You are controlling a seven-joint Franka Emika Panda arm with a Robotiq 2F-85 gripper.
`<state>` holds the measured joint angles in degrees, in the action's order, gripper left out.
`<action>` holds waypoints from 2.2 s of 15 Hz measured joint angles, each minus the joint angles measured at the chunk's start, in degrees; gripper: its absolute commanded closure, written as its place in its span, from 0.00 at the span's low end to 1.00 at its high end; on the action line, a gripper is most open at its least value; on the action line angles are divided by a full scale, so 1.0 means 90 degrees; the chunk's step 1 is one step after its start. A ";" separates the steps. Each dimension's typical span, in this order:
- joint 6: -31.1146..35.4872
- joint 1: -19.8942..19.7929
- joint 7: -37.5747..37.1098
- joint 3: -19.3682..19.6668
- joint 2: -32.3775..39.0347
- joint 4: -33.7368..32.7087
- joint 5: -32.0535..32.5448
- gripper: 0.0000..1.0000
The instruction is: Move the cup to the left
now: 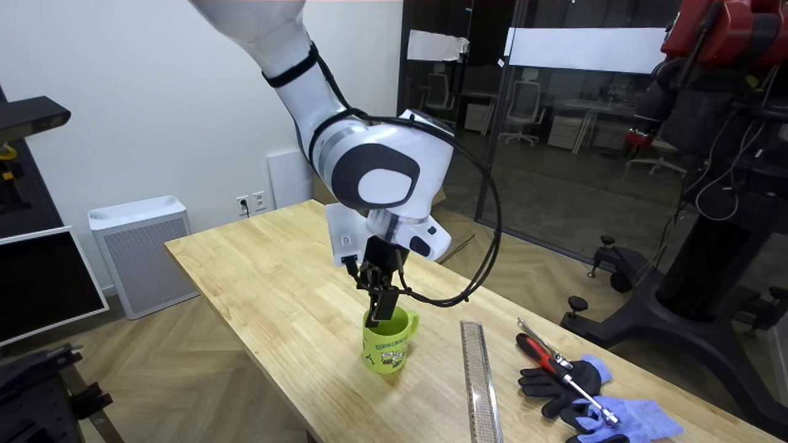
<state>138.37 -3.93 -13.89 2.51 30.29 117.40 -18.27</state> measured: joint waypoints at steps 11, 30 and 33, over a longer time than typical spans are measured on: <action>-0.0013 -0.0204 0.0533 0.0031 0.0021 0.0103 0.0047 0.00; -0.0869 -0.0370 0.1566 -0.0281 0.1157 -0.1889 0.0261 0.00; -0.0873 -0.0333 0.1540 -0.0413 0.1307 -0.2157 0.0253 0.00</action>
<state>130.51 -6.93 -0.03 -1.21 42.05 97.99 -15.99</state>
